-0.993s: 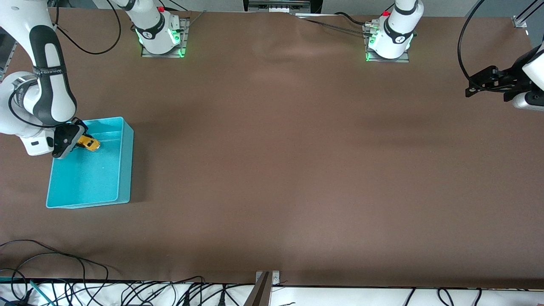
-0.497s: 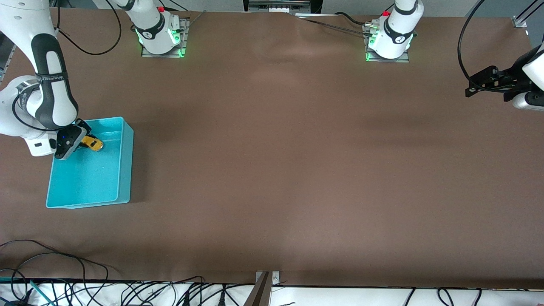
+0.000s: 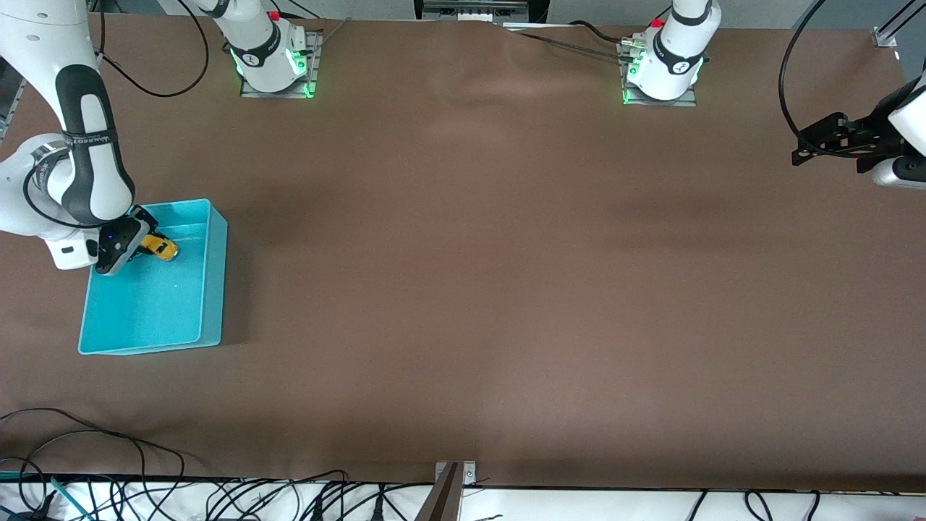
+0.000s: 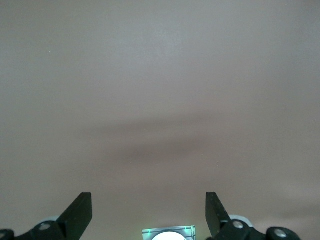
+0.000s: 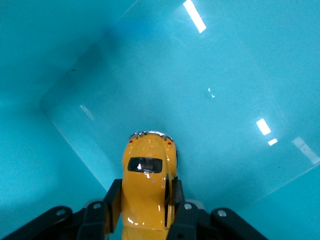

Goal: Wind up and store yellow beetle car
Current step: 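Open the right gripper to release the car inside the bin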

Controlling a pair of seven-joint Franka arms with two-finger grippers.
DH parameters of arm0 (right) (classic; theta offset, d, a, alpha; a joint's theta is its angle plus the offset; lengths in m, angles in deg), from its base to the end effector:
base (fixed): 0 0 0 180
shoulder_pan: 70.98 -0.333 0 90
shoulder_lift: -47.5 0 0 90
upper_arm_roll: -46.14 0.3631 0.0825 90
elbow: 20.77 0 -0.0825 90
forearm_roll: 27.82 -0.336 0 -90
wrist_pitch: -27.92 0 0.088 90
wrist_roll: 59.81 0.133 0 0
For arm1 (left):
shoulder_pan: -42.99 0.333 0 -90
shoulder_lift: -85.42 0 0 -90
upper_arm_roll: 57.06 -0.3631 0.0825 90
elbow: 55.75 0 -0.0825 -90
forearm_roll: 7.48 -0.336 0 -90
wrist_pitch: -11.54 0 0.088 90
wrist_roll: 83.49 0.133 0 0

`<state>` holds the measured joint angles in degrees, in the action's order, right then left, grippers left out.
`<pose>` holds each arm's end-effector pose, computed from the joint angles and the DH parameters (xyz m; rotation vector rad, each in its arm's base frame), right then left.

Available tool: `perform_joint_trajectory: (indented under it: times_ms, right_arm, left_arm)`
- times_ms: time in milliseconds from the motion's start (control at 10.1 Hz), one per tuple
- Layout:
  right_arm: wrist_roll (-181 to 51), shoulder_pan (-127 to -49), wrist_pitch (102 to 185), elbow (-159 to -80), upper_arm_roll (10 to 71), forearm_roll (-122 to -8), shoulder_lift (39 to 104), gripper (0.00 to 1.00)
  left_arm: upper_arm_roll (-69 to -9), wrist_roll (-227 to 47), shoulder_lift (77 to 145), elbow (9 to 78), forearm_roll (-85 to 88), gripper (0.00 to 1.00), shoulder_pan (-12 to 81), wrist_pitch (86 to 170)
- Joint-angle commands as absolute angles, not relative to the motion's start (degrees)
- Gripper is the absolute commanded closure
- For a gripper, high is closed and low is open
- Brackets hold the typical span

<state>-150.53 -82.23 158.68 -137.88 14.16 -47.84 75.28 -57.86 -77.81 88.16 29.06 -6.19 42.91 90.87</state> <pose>0.5364 -0.1706 0.2738 -2.6499 -1.4531 0.1351 0.5000 0.0028 0.6444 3.1010 -0.1383 -0.2208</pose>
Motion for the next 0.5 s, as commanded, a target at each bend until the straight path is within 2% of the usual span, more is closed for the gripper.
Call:
perform_joint_trajectory:
  times_ms: [0,199,397]
  right_arm:
    - [-151.13,-81.79,157.65,-134.08,14.5,-49.44,75.89,0.42]
    - [-150.95,-81.79,155.2,-130.65,14.5,-49.61,75.8,0.14]
    - [-149.12,-82.32,152.22,-127.31,14.32,-49.62,75.01,0.14]
  left_arm:
    - [-58.11,-78.39,87.71,29.5,-4.49,0.0,43.17,90.46]
    - [-58.11,-78.39,87.71,29.5,-4.49,0.0,43.17,90.46]
    - [-58.11,-78.39,87.71,29.5,-4.49,0.0,43.17,90.46]
